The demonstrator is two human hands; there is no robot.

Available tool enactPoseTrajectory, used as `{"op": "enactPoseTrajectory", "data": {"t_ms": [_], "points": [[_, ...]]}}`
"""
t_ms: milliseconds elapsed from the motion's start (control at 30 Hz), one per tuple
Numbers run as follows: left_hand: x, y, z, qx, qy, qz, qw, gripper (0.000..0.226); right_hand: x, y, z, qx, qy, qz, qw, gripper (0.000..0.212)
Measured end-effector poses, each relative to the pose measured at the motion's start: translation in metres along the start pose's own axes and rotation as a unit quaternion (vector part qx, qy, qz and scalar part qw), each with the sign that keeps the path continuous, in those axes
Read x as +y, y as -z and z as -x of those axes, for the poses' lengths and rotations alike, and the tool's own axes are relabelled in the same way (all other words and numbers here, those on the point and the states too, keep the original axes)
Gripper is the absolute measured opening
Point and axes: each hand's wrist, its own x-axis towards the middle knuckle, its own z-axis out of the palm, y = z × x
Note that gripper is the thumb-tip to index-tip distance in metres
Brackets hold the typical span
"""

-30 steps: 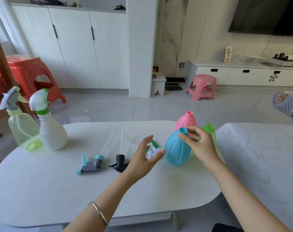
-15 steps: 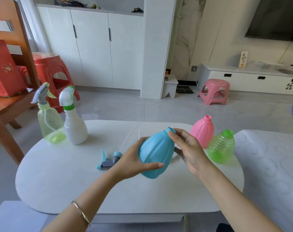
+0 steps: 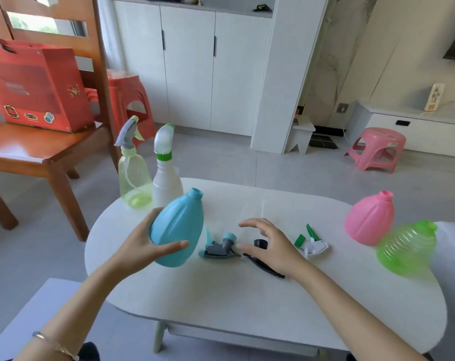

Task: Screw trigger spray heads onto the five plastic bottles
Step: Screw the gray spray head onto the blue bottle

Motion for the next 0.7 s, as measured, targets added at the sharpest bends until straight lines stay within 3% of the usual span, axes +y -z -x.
{"op": "enactPoseTrajectory", "data": {"t_ms": [167, 367, 700], "points": [[-0.010, 0.019, -0.004, 0.007, 0.008, 0.005, 1.000, 0.077, 0.004, -0.025, -0.018, -0.043, 0.021, 0.117, 0.992, 0.051], [-0.017, 0.017, -0.004, -0.003, 0.013, 0.010, 1.000, 0.079, 0.009, -0.039, -0.031, -0.051, 0.043, 0.220, 0.973, 0.052], [-0.015, 0.017, -0.004, 0.009, 0.013, 0.027, 1.000, 0.073, 0.015, -0.041, -0.038, -0.088, 0.068, 0.239, 0.965, 0.039]]}}
